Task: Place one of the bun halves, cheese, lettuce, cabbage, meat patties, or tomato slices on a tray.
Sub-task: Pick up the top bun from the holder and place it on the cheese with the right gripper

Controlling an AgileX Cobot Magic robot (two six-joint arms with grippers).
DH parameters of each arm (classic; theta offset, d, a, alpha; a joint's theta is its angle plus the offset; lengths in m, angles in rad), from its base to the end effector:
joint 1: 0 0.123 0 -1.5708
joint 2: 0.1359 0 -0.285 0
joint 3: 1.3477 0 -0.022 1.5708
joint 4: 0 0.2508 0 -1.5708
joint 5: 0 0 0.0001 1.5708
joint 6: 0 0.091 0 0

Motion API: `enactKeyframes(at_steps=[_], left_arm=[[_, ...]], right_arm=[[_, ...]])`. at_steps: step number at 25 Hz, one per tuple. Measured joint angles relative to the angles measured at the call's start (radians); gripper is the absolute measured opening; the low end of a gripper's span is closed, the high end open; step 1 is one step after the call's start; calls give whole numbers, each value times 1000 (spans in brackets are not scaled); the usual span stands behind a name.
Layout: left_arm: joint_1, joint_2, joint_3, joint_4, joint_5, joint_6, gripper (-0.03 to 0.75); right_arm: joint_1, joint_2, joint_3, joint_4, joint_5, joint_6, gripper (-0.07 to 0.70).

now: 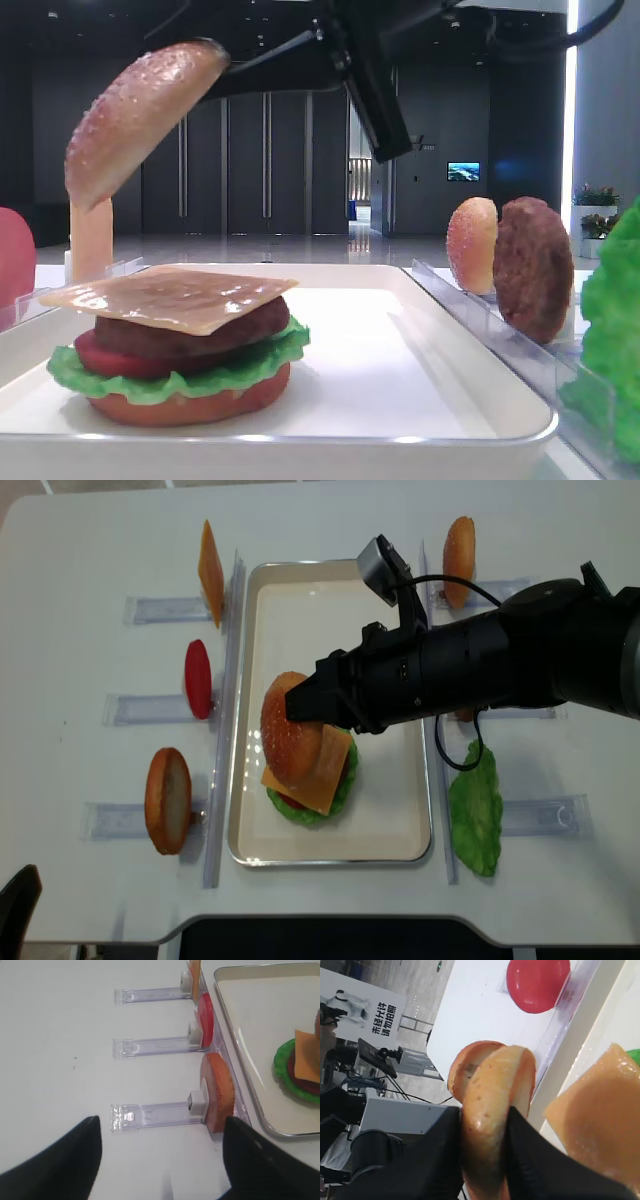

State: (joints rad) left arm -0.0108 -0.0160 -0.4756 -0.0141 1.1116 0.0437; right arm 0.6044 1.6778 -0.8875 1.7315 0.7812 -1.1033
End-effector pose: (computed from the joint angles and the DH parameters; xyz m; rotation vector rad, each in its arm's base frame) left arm -0.0067 -0.0011 0.2664 0.0583 2.1027 0.0027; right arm 0.2355 0.2396 0.2203 -0.4225 2.3224 1.5239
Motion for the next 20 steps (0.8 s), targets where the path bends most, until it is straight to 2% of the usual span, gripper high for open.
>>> enactKeyframes(at_steps=[8, 20], left_arm=[[0, 0, 0, 0, 0, 0, 576], [0, 0, 0, 0, 0, 0, 576]], right_arm=[[0, 99, 0, 39, 53, -23, 194], [-27, 128, 0, 68, 74, -45, 194]])
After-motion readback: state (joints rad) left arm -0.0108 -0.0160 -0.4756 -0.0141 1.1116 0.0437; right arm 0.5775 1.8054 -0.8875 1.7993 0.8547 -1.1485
